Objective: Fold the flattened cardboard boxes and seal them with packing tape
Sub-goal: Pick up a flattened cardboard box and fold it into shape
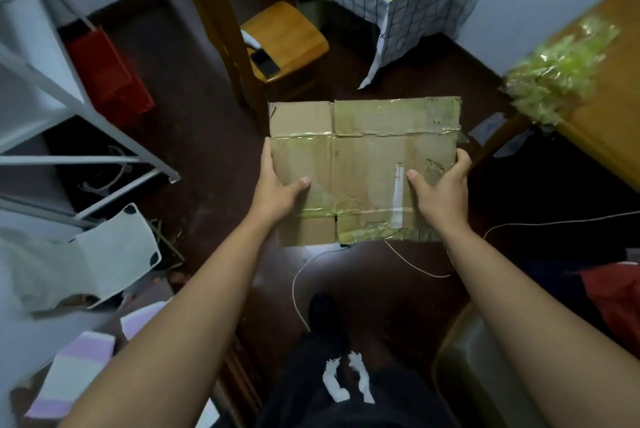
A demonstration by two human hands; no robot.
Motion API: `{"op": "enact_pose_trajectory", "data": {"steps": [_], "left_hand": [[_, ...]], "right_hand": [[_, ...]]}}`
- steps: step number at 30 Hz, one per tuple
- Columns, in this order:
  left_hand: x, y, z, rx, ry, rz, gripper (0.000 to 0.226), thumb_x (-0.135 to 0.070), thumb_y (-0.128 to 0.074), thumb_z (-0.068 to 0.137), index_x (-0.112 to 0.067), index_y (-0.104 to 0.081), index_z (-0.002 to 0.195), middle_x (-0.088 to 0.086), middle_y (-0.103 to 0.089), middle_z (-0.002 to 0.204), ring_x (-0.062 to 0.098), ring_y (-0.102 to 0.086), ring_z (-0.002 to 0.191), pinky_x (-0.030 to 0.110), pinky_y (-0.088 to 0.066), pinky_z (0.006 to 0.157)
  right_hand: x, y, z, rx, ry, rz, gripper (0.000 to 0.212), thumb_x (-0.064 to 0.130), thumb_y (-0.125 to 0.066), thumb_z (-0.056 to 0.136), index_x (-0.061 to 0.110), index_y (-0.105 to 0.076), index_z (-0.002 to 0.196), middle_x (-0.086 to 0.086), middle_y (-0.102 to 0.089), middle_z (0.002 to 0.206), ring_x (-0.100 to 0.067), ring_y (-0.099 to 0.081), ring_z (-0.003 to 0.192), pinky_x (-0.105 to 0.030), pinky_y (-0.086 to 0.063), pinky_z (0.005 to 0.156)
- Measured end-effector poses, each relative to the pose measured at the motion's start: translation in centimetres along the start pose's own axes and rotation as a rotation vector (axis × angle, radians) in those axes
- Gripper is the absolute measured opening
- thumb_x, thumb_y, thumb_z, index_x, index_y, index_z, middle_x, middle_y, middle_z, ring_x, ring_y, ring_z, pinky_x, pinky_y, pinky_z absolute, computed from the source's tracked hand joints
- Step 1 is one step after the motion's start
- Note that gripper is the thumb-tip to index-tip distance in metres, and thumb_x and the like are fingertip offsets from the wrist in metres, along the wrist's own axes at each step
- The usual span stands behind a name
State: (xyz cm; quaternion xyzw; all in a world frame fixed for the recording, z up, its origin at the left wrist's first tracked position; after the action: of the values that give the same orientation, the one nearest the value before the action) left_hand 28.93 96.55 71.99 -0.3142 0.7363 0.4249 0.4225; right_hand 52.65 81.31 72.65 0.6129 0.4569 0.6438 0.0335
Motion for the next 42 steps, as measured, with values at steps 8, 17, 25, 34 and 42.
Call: {"op": "enact_pose_trajectory", "data": {"steps": [8, 17, 25, 34, 42], "left_hand": [[-5.4, -1.1, 7.7, -0.164, -0.038, 0.040, 0.062, -0.023, -0.077, 0.081, -0.016, -0.043, 0.132, -0.003, -0.057, 0.117, 0.014, -0.055, 0.102, 0.024, -0.042, 0.084], [-9.0, -4.0, 16.2, -0.028, -0.153, 0.141, 0.073, -0.028, -0.069, 0.089, -0.024, -0.026, 0.148, 0.000, -0.048, 0.141, 0.016, -0.048, 0.120, 0.031, -0.039, 0.094], [-12.7, -9.3, 25.5, -0.066, -0.114, 0.218, 0.074, -0.032, -0.070, 0.087, -0.026, -0.029, 0.148, -0.002, -0.047, 0.144, 0.022, -0.046, 0.129, 0.035, -0.040, 0.099], [-18.3, -12.6, 32.6, -0.196, -0.072, 0.185, 0.068, -0.027, -0.070, 0.087, -0.028, -0.034, 0.145, -0.003, -0.051, 0.140, 0.019, -0.049, 0.124, 0.029, -0.038, 0.095], [-20.3, -12.5, 40.8, -0.124, -0.099, 0.146, 0.069, -0.025, -0.071, 0.087, -0.023, -0.034, 0.145, -0.005, -0.050, 0.135, 0.012, -0.047, 0.116, 0.034, -0.043, 0.096]], "right_hand": [[4.5, 0.2, 6.2, -0.002, -0.035, -0.051, 0.097, 0.025, -0.070, 0.088, 0.024, -0.003, 0.157, -0.015, -0.027, 0.150, -0.031, -0.039, 0.134, -0.034, -0.033, 0.106], [4.1, -0.1, 14.4, 0.031, -0.101, 0.024, 0.103, 0.033, -0.071, 0.087, 0.035, 0.006, 0.156, -0.018, -0.018, 0.159, -0.036, -0.030, 0.142, -0.045, -0.030, 0.115], [4.1, -0.5, 26.1, 0.106, -0.135, 0.077, 0.104, 0.032, -0.072, 0.087, 0.031, 0.005, 0.157, -0.015, -0.017, 0.160, -0.034, -0.029, 0.143, -0.044, -0.028, 0.115], [7.3, -0.2, 35.7, 0.159, -0.116, 0.075, 0.102, 0.030, -0.071, 0.089, 0.027, 0.005, 0.157, -0.016, -0.019, 0.158, -0.034, -0.032, 0.142, -0.042, -0.030, 0.112], [10.2, -2.3, 41.8, 0.120, -0.135, 0.081, 0.102, 0.032, -0.070, 0.089, 0.028, 0.005, 0.157, -0.015, -0.019, 0.158, -0.034, -0.032, 0.142, -0.045, -0.030, 0.113]]}}
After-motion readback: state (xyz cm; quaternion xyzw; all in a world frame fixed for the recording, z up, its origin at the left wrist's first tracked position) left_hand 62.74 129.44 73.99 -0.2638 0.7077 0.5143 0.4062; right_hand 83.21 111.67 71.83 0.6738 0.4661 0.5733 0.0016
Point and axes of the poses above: each hand's wrist, its own z-axis towards the middle knuckle, its own y-axis out of the back of the hand, x = y × z, the point moved 1 cm from there along z, towards the middle knuckle
